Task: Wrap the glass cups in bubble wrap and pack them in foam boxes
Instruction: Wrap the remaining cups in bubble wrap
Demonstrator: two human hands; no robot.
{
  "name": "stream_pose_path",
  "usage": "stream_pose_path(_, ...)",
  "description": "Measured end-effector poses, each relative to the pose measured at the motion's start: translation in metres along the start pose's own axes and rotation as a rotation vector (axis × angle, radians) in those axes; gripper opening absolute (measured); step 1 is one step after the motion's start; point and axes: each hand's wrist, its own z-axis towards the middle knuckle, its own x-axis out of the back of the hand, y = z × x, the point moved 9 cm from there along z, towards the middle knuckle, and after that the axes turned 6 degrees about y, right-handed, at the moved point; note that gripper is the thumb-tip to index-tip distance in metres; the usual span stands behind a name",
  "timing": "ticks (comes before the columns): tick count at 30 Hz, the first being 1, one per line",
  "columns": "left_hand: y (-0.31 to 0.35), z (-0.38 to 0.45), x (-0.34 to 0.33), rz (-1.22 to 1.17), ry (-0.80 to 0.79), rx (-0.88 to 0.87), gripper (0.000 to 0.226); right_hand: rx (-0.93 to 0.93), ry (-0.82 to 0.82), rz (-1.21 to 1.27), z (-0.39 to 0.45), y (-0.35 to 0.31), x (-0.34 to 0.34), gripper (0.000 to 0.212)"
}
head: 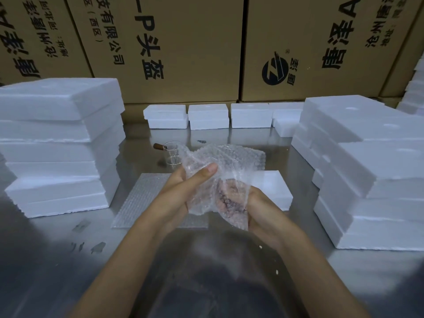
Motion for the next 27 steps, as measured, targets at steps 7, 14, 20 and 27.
stream_pose_path(7,0.012,-0.001,0.002,-0.299,0.02,0.0,0.049,0.236,0.418,-0.267,-0.01,-0.038,0.034,0.028)
stream_pose_path(14,0.025,0.002,0.014,-0.655,-0.016,-0.043,0.032,0.313,0.317,-0.053,0.001,-0.038,0.05,0.044)
stream_pose_path(20,0.016,0.004,-0.007,-0.488,-0.128,-0.034,0.037,0.251,0.227,-0.142,0.006,-0.02,0.022,0.046)
stream_pose_path(27,-0.008,-0.006,-0.022,0.104,-0.189,0.027,0.062,0.405,0.65,-0.11,-0.01,-0.04,0.082,0.014)
